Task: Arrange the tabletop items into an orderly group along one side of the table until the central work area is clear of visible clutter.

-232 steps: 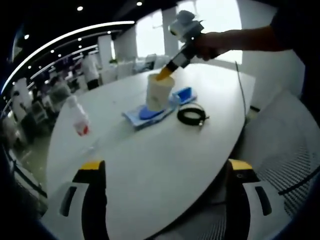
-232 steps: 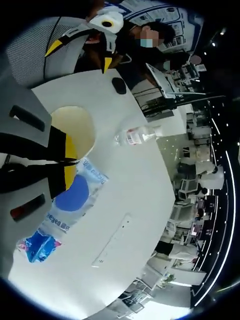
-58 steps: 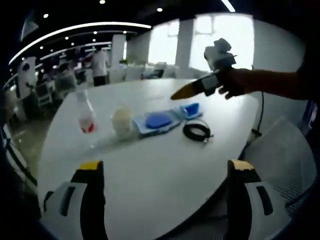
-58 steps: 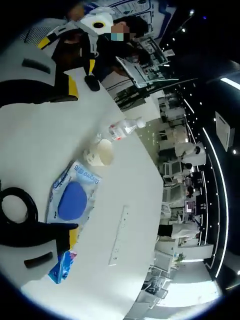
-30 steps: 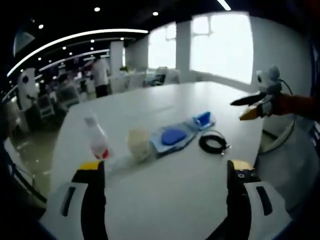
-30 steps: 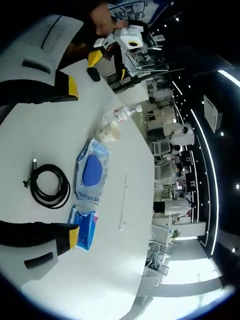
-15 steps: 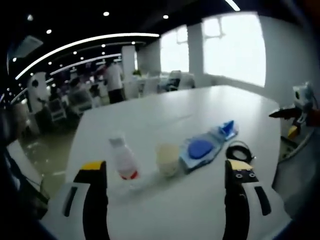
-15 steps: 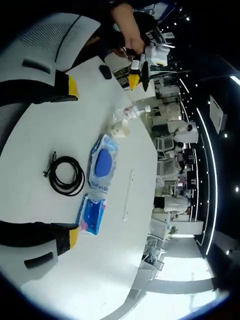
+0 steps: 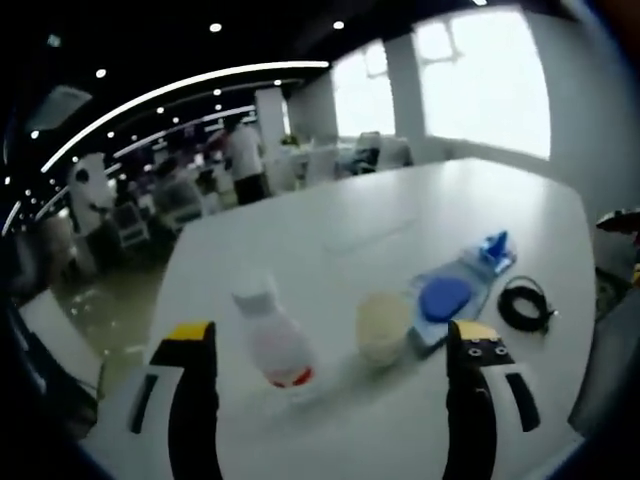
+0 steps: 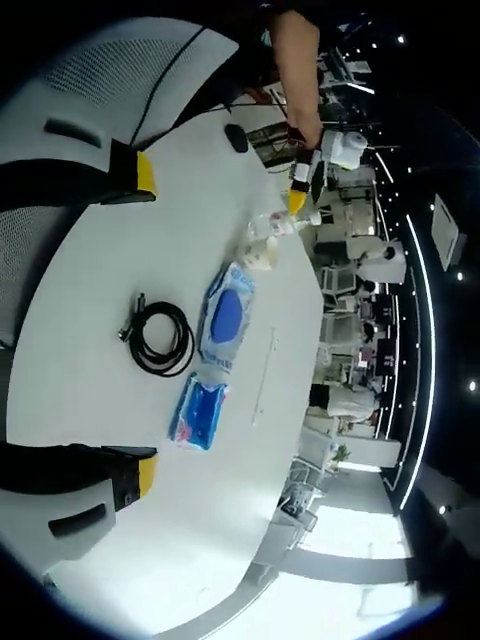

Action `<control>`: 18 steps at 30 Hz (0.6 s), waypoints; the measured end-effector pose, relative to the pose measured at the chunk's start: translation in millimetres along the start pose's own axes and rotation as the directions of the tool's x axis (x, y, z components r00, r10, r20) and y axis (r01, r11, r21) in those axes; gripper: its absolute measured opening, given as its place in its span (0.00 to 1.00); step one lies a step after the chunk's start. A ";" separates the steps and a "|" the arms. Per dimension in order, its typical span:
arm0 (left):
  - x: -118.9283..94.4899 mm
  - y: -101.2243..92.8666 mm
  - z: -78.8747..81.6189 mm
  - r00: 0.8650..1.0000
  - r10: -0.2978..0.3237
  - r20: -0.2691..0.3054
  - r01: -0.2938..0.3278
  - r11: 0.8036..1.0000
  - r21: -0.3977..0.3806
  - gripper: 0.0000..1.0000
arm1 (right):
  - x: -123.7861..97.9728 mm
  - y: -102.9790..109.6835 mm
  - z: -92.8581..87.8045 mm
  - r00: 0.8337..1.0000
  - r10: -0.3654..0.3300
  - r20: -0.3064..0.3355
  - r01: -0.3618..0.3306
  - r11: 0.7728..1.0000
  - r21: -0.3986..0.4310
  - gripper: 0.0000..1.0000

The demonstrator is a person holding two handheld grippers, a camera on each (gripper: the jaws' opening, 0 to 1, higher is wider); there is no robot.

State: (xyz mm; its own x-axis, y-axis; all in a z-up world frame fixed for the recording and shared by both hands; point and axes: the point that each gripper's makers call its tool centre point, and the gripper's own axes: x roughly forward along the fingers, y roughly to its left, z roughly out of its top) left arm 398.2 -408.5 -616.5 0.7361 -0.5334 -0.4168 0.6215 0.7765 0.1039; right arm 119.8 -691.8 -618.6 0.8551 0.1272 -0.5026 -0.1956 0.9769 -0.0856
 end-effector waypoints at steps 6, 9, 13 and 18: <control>23.0 9.8 -9.1 0.999 0.023 -0.036 -0.024 0.999 -0.040 0.88 | -7.1 -3.0 0.2 0.998 -0.015 0.057 0.011 0.997 0.072 1.00; 30.5 10.8 -14.0 0.998 0.025 -0.061 -0.028 0.998 -0.052 0.87 | -5.7 -1.4 -3.5 0.998 -0.018 0.054 0.012 0.995 0.098 1.00; 38.0 17.3 -22.5 0.994 0.047 -0.095 -0.052 0.997 -0.052 0.85 | -3.3 1.5 -6.1 0.998 -0.021 0.056 0.015 0.994 0.113 1.00; 48.6 30.0 -33.8 0.987 0.076 -0.144 -0.089 0.992 -0.089 0.81 | -0.6 1.8 -5.4 0.997 -0.021 0.072 0.012 0.993 0.121 1.00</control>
State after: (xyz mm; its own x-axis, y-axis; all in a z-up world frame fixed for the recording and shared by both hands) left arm 443.5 -399.8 -664.2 0.7347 -0.4193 -0.5333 0.5273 0.8476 0.0601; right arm 116.4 -691.1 -623.1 0.8914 0.1184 -0.4375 -0.1255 0.9920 0.0127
